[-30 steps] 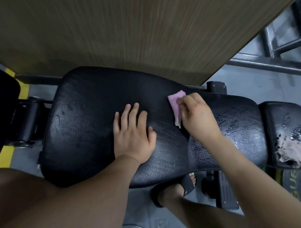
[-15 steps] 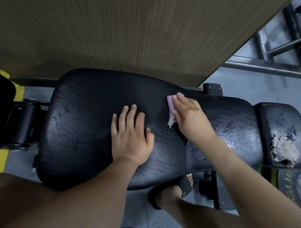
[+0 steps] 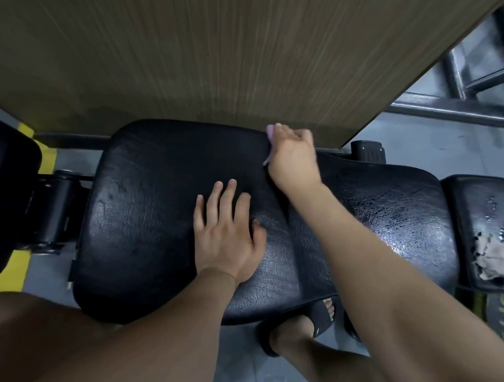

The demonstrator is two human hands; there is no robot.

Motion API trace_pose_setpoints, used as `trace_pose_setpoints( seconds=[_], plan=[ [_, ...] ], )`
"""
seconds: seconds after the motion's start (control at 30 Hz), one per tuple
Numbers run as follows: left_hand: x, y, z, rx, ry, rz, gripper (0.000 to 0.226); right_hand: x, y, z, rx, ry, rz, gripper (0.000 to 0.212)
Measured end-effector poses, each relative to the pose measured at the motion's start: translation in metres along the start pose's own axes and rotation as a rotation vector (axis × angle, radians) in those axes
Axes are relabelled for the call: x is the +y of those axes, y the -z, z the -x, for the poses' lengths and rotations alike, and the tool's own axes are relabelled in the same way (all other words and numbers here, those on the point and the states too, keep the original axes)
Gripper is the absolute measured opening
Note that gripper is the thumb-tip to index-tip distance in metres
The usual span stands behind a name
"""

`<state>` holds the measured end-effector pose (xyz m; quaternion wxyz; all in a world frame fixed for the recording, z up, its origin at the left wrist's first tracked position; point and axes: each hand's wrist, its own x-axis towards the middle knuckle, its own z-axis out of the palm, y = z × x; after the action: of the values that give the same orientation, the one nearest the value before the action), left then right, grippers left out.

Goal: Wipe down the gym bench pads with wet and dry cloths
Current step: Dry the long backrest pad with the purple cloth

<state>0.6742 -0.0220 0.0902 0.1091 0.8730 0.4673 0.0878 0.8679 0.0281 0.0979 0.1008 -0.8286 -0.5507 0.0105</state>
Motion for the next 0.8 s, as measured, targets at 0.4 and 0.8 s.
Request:
trace_pose_setpoints(
  seconds=[0.4,0.8],
  plan=[
    [0.001,0.0,0.001,-0.013,0.011,-0.009,0.051,0.05,0.023,0.012,-0.132,-0.044,0.171,0.038],
    [0.001,-0.001,0.004,0.025,-0.006,-0.014,0.05,0.018,0.005,0.039,-0.063,-0.037,0.049,0.053]
  ],
)
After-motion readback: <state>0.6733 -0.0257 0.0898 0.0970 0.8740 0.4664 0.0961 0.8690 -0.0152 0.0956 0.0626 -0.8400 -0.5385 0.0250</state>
